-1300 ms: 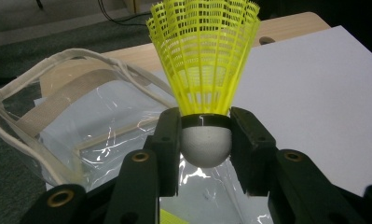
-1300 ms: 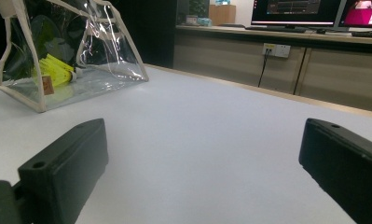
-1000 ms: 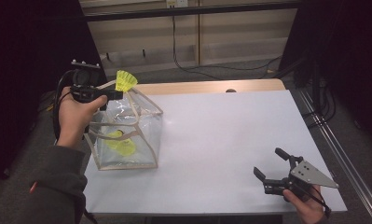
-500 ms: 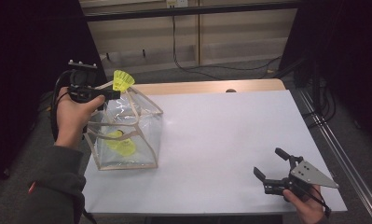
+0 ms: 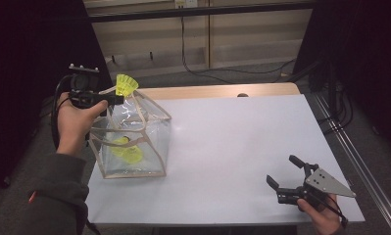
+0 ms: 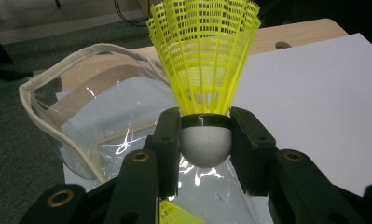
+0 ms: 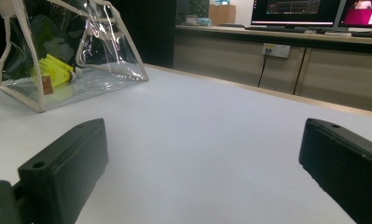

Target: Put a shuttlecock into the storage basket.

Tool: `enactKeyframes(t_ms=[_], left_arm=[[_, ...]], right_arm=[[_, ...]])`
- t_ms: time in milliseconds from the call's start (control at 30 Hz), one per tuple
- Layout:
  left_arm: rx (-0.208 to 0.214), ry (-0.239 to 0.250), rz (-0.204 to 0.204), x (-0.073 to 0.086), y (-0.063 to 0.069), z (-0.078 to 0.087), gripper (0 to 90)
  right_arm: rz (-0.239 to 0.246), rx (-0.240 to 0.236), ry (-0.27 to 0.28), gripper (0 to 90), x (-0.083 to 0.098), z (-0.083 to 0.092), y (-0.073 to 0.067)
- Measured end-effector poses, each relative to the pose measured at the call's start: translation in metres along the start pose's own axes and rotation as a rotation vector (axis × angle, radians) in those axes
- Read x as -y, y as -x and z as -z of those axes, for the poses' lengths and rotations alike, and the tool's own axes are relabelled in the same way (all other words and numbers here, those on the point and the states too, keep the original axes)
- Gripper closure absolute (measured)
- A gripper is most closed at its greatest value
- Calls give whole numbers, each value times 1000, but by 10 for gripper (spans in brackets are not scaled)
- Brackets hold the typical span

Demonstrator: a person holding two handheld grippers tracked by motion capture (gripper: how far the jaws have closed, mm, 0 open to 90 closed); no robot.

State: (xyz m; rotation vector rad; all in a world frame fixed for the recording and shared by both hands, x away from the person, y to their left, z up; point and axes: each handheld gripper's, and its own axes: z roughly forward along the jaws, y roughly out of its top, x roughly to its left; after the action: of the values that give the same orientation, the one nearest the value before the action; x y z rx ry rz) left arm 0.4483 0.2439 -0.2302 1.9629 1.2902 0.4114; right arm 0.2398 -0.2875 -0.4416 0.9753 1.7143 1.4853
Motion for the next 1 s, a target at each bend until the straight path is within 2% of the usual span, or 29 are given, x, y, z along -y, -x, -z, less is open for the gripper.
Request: enactKeyframes(t_ms=[533, 1000], left_arm=[[-18, 1, 18, 4, -7, 0, 649], [-56, 2, 52, 10, -15, -4, 649]], right_arm=[[-3, 0, 1, 12, 0, 0, 0], [-4, -2, 3, 12, 0, 0, 0]])
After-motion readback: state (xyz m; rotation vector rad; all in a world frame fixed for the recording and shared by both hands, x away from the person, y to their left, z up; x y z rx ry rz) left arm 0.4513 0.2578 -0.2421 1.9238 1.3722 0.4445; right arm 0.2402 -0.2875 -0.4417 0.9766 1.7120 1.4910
